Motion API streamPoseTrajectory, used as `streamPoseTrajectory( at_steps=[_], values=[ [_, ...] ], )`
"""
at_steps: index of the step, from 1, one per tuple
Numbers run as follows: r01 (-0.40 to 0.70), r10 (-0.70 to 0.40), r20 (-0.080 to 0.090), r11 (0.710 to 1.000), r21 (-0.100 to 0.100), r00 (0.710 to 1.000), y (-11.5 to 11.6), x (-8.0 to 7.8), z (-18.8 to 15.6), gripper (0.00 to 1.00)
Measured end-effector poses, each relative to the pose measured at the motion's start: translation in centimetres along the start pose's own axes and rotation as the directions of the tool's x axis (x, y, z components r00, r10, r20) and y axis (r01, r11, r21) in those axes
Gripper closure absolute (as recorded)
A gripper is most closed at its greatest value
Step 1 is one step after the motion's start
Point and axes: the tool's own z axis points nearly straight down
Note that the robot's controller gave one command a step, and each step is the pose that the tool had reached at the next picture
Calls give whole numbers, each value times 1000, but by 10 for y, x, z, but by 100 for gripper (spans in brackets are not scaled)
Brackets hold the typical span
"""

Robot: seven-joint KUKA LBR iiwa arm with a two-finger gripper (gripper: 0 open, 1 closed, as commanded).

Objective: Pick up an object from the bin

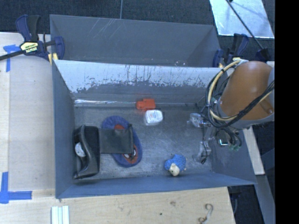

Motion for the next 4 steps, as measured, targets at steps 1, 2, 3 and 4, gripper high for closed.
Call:
streamPoseTrajectory(
  at_steps=[1,2,3,4],
  values=[
    [262,-262,6,965,1,965,20,19,67,0],
    [468,-468,13,884,6,884,68,23,66,0],
    [468,-468,6,884,4,884,67,25,66,100],
    [500,-500,14,866,9,866,71,8,-58,100]
  ],
)
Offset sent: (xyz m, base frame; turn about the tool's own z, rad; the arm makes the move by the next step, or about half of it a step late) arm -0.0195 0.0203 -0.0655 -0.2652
